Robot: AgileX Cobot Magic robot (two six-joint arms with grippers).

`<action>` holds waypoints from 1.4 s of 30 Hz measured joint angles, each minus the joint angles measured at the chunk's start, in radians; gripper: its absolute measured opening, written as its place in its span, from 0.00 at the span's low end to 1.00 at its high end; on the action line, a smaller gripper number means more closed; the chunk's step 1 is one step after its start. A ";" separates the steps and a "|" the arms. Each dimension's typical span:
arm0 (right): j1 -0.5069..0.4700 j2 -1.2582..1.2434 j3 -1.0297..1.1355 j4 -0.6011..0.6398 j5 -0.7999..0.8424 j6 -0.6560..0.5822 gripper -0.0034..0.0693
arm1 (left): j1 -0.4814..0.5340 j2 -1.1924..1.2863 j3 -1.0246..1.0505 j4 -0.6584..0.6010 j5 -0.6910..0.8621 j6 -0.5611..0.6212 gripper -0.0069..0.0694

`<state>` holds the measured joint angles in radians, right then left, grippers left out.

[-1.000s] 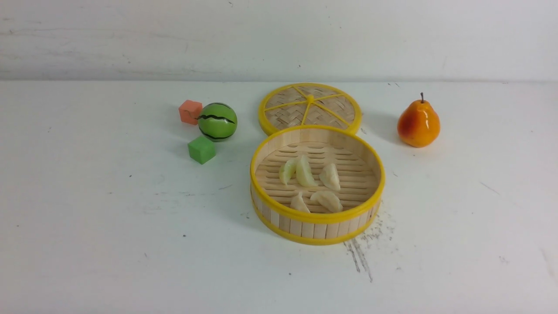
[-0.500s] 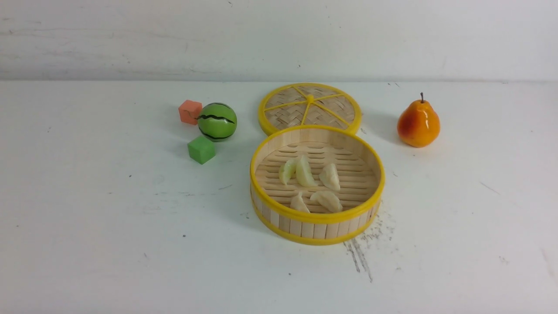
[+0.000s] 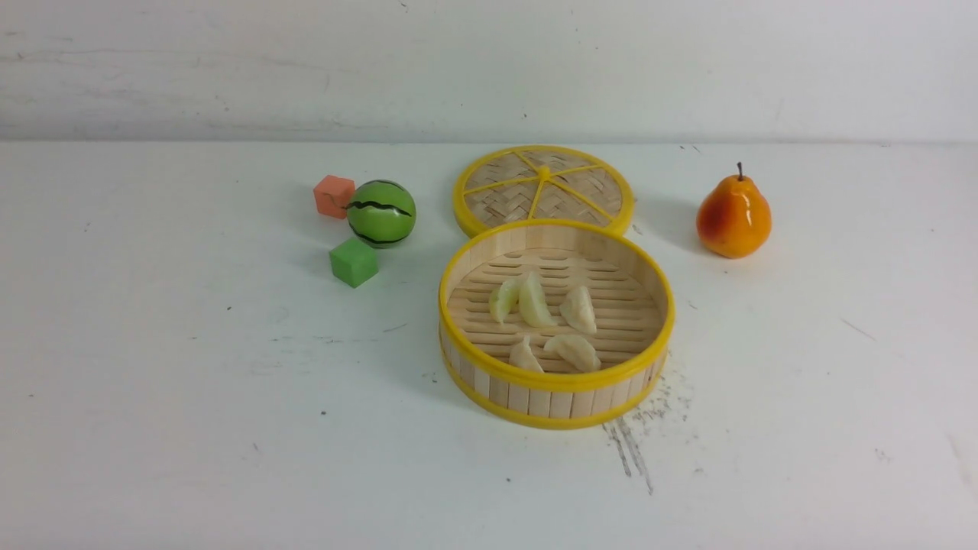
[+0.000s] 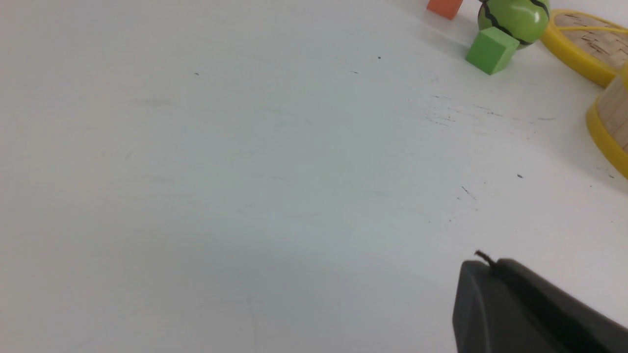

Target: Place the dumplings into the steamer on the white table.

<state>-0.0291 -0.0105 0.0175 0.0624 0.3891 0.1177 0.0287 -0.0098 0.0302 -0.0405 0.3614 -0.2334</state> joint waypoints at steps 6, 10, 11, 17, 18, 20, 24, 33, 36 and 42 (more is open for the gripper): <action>0.000 0.000 0.000 0.000 0.000 0.000 0.21 | 0.000 0.000 0.000 0.000 0.000 0.000 0.08; 0.000 0.000 0.000 0.000 0.000 0.000 0.21 | 0.000 0.000 0.000 0.001 0.000 0.000 0.08; 0.000 0.000 0.000 0.000 0.000 0.000 0.22 | 0.000 0.000 0.000 0.001 0.000 0.000 0.08; 0.000 0.000 0.000 0.000 0.000 0.000 0.23 | 0.000 0.000 0.001 0.001 0.000 0.000 0.09; 0.000 0.000 0.000 0.000 0.000 0.000 0.23 | 0.000 0.000 0.001 0.001 0.000 0.000 0.09; 0.000 0.000 0.000 0.000 0.000 0.000 0.23 | 0.000 0.000 0.001 0.001 0.000 0.000 0.09; 0.000 0.000 0.000 0.000 0.000 0.000 0.24 | 0.000 0.000 0.001 0.001 0.000 0.000 0.09; 0.000 0.000 0.000 0.000 0.000 0.000 0.26 | 0.000 0.000 0.001 0.001 0.000 0.000 0.09; 0.000 0.000 0.000 0.000 0.000 0.000 0.27 | 0.000 0.000 0.001 0.001 0.000 0.000 0.09; 0.000 0.000 0.000 0.000 0.000 0.000 0.28 | 0.000 0.000 0.001 0.002 0.000 0.000 0.09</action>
<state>-0.0291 -0.0105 0.0175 0.0624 0.3894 0.1177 0.0287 -0.0098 0.0310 -0.0386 0.3614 -0.2334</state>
